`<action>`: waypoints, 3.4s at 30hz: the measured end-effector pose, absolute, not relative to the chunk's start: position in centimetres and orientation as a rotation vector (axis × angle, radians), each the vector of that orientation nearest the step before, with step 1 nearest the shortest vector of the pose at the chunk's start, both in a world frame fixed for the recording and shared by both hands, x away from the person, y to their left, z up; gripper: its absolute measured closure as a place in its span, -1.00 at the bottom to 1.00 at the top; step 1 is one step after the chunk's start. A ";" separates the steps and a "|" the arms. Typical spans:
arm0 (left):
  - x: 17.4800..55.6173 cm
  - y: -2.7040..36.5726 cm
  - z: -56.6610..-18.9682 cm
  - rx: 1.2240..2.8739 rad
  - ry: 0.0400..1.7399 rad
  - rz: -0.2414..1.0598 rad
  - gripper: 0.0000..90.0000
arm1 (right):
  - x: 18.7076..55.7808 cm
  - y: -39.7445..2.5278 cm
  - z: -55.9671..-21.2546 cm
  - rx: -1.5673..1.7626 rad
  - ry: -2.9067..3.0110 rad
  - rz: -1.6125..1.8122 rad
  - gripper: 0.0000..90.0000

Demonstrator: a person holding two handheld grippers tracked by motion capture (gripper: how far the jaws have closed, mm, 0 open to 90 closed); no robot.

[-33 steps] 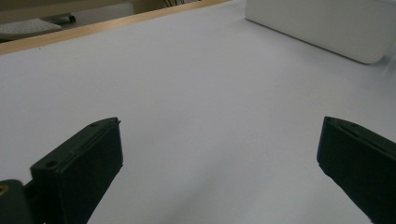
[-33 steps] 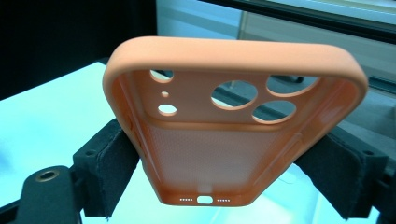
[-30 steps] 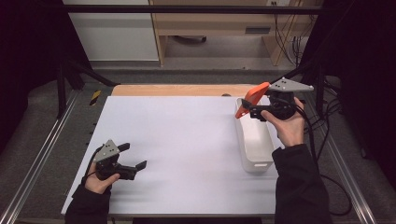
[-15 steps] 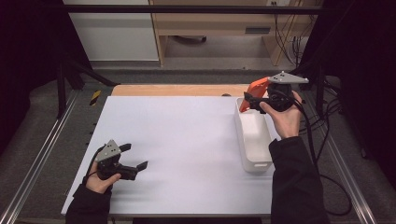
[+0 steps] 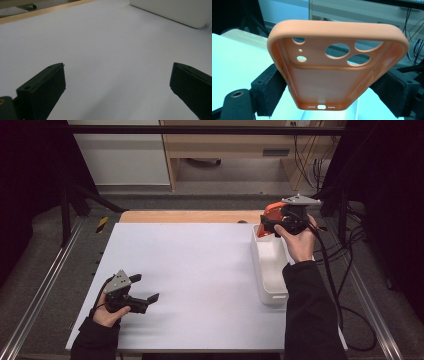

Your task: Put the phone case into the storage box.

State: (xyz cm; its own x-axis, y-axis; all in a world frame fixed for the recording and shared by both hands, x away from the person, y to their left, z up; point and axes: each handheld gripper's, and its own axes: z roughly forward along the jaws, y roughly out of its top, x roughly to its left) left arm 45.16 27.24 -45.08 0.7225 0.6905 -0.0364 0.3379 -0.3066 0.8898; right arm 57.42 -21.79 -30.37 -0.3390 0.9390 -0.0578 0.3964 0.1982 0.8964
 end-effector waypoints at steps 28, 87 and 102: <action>45.2 26.9 -45.3 1.936 0.787 0.435 -1.00 | 60.4 -21.3 -33.0 1.394 1.757 1.016 -0.66; 45.4 26.5 -45.7 1.978 0.774 0.420 -1.00 | 64.4 -20.6 -38.4 1.529 1.764 0.885 -0.66; 45.4 26.4 -45.8 1.983 0.773 0.419 -1.00 | 64.8 -20.6 -39.4 1.547 1.772 0.875 -0.66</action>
